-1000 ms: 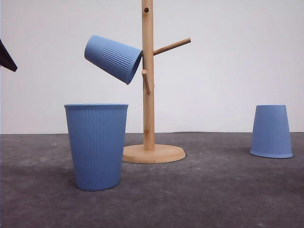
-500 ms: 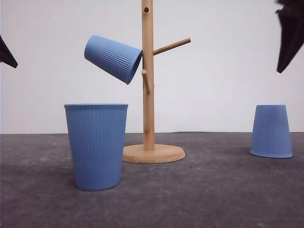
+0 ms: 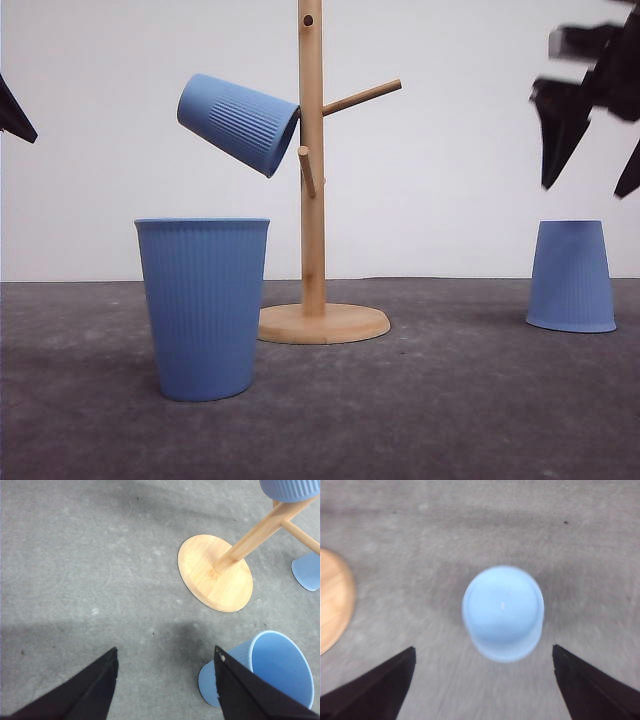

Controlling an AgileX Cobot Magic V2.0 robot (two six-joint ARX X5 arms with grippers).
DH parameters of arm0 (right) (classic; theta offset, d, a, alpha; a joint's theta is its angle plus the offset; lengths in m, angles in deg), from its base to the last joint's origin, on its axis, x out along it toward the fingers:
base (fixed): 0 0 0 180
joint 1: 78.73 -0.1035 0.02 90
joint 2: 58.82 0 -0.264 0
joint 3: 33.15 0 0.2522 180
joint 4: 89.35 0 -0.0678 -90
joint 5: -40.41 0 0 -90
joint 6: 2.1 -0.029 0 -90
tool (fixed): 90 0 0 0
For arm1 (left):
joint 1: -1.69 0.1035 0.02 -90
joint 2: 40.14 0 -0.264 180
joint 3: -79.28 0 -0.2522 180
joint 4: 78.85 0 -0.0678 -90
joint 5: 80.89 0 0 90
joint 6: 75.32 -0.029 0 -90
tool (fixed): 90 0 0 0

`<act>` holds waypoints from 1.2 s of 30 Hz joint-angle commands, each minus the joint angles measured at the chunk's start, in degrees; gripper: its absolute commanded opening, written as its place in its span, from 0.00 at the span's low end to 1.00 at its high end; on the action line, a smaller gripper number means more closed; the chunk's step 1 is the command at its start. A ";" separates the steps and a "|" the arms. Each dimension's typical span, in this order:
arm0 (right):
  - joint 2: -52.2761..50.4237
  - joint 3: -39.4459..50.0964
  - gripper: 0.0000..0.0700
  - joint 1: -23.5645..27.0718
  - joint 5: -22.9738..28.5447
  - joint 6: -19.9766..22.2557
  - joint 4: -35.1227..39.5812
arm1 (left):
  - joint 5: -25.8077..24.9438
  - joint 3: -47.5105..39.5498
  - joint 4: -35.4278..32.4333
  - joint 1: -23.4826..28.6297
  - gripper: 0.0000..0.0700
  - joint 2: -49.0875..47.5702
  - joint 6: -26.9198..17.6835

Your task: Place three cups

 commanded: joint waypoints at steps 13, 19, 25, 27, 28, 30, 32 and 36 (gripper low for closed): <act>10.63 -1.11 0.64 0.09 0.20 1.35 7.81 | 0.04 0.76 -0.50 -0.11 0.50 0.28 0.00; 10.61 -1.11 0.52 0.09 0.01 1.35 8.44 | 0.04 0.76 -0.48 -0.11 0.50 0.28 0.02; 8.76 -1.33 0.51 0.09 -0.32 1.37 5.89 | 0.04 0.76 -0.48 -0.11 0.50 0.28 0.00; 6.83 -1.33 0.51 0.23 -1.62 1.35 4.27 | 0.04 0.76 -0.48 -0.11 0.50 0.28 0.02; 5.64 -1.33 0.51 0.48 -3.04 1.29 3.46 | 0.04 0.76 -0.48 -0.11 0.50 0.28 0.02; 3.50 -1.27 0.51 1.32 -8.01 0.99 2.61 | 0.04 0.76 -0.48 -0.11 0.50 0.28 0.00; 1.43 -0.81 0.51 2.56 -13.36 0.89 2.70 | 0.04 0.76 -0.49 -0.11 0.50 0.28 0.01; -2.87 3.55 0.51 5.47 -22.17 0.35 6.94 | 0.04 0.76 -0.50 -0.11 0.50 0.28 0.01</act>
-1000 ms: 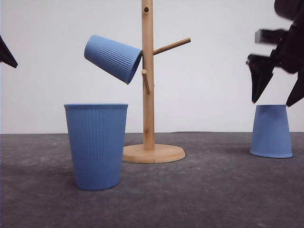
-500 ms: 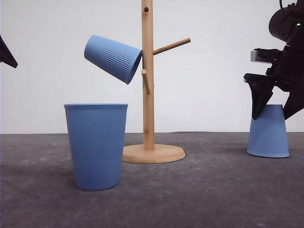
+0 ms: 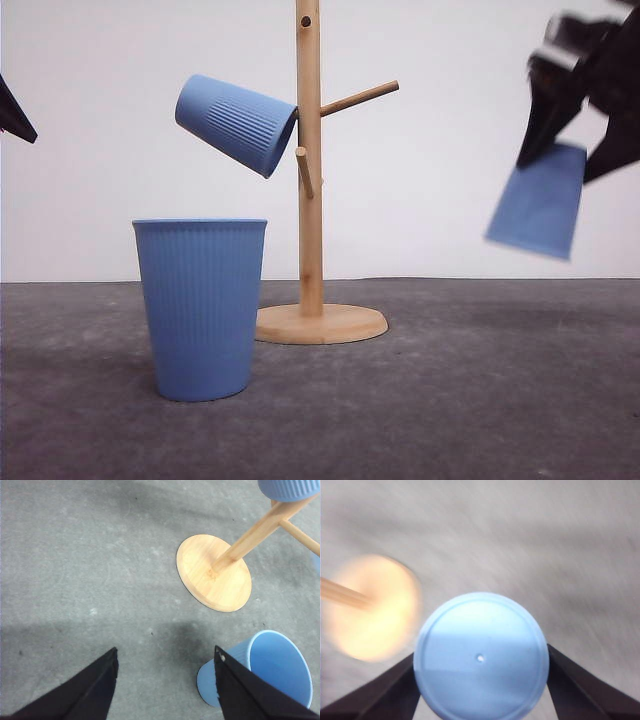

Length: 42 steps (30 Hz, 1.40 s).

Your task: Place three cups

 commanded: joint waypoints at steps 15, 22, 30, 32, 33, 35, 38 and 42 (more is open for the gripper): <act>-9.22 16.35 0.51 4.74 -25.15 -35.59 30.33 | 0.04 0.76 -0.50 -0.11 0.50 0.26 -0.02; -8.35 16.30 0.51 1.60 -23.38 -50.37 46.13 | 0.04 0.76 -0.50 -0.11 0.50 0.26 -0.10; -5.43 16.26 0.51 -2.22 -23.39 -54.18 50.84 | 0.04 0.76 -0.52 -0.11 0.50 0.26 -0.20; -4.64 16.26 0.51 -3.43 -23.41 -53.95 51.21 | 0.04 0.76 -0.52 -0.11 0.50 0.26 -0.20; -4.28 16.26 0.51 -4.10 -23.39 -53.81 51.56 | 0.04 0.76 -0.52 -0.11 0.50 0.26 -0.20; -3.73 16.26 0.51 -5.40 -23.31 -53.73 52.71 | 0.04 0.76 -0.52 -0.11 0.50 0.26 -0.20; -3.00 16.26 0.51 -7.11 -22.11 -53.73 53.78 | 0.04 0.76 -0.52 -0.11 0.50 0.26 -0.20; -1.71 16.26 0.51 -8.72 -21.44 -53.56 54.24 | 0.04 0.76 -0.52 -0.11 0.50 0.26 -0.20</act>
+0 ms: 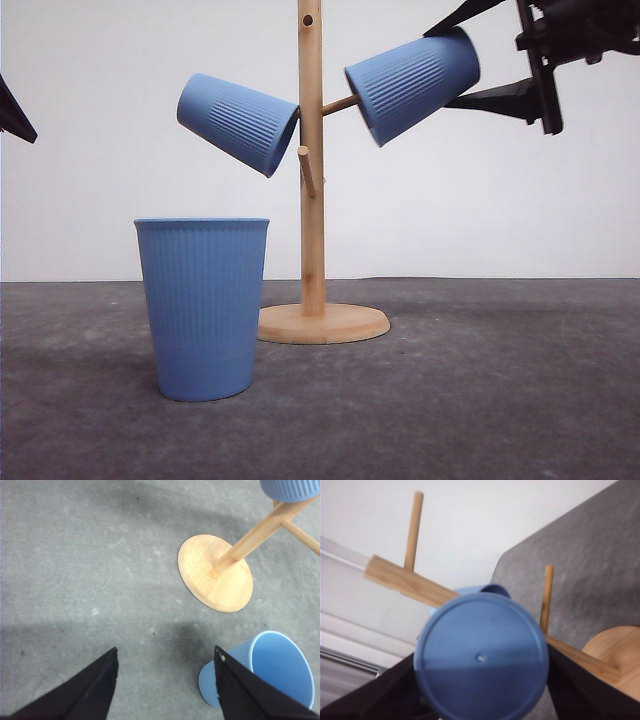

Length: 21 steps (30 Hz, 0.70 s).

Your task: Place three cups

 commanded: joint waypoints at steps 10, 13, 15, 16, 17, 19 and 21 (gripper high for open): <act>3.85 -0.61 0.52 -2.42 2.57 0.40 3.29 | 0.00 0.76 -0.46 -0.11 0.50 0.26 -0.19; 4.00 -0.61 0.53 -2.57 3.96 0.59 3.54 | 0.00 0.76 -0.46 -0.11 0.50 0.26 -0.19; 4.02 -0.61 0.54 -2.62 4.40 1.13 3.54 | 0.00 0.76 -0.46 -0.11 0.50 0.26 -0.20; 4.04 -0.61 0.54 -2.72 4.64 1.50 3.55 | 0.00 0.76 -0.46 -0.11 0.50 0.26 -0.20; 4.14 -0.61 0.54 -2.84 5.19 1.91 3.56 | 0.00 0.76 -0.46 -0.11 0.50 0.26 -0.20; 4.27 -0.61 0.54 -2.96 6.14 2.27 3.55 | 0.00 0.76 -0.46 -0.11 0.50 0.26 -0.20; 4.76 -0.71 0.54 -2.96 6.17 2.27 3.72 | 0.00 0.76 -0.46 -0.11 0.50 0.26 -0.20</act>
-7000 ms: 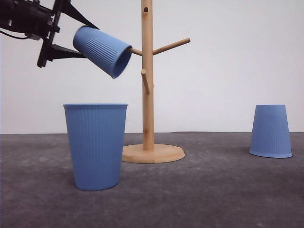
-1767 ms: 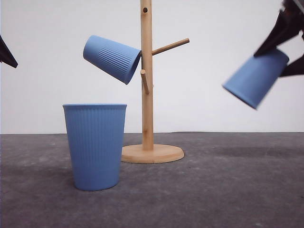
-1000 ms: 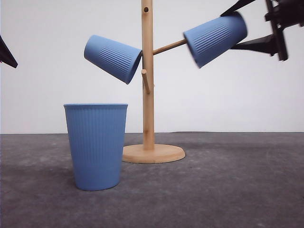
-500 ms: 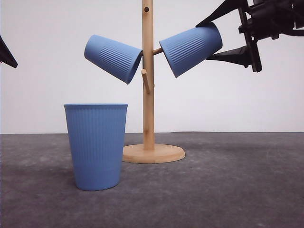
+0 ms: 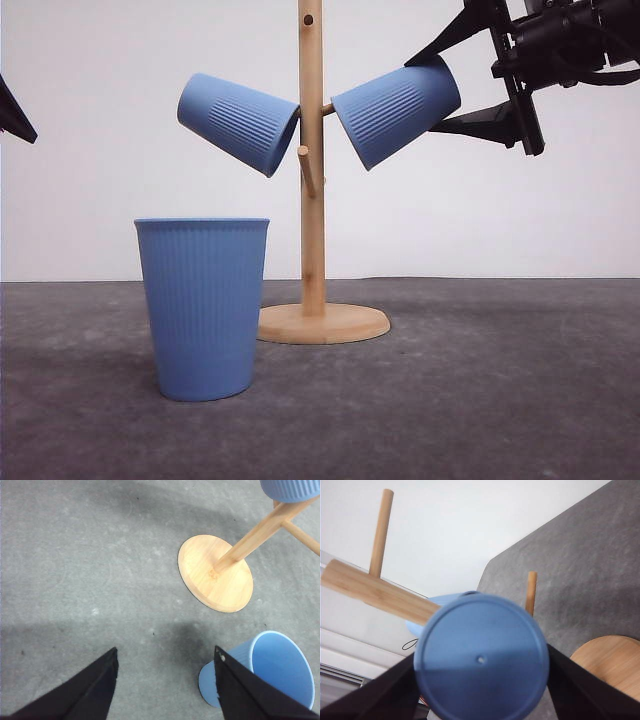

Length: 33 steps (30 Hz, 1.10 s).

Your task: Place three cups

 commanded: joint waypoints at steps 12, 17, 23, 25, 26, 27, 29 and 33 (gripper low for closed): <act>3.50 -1.31 0.63 -0.94 0.22 2.35 0.94 | -0.01 0.76 -0.43 -0.11 0.50 0.26 -0.17; 3.50 -1.31 0.76 -0.94 0.22 2.37 1.82 | -0.01 0.76 -0.43 -0.11 0.50 0.26 -0.17; 3.48 -1.31 0.77 -0.87 0.24 2.15 3.86 | -0.01 0.76 -0.43 -0.11 0.50 0.26 -0.17; 3.41 -1.31 0.77 -0.54 0.09 2.16 3.87 | -0.01 0.76 -0.43 -0.11 0.50 0.26 -0.17; 3.41 -1.31 0.77 -0.35 -0.11 2.18 3.84 | -0.01 0.76 -0.43 -0.11 0.50 0.26 -0.15; 3.38 -1.31 0.77 -0.18 -0.24 2.18 3.78 | -0.01 0.76 -0.43 -0.11 0.50 0.26 -0.15; 3.08 -1.30 0.77 0.11 -0.33 2.41 3.10 | -0.01 0.76 -0.43 -0.11 0.50 0.26 -0.15; 1.31 -1.27 0.77 1.27 -0.31 4.57 0.20 | -0.02 0.76 -0.26 -0.11 0.50 0.26 -0.15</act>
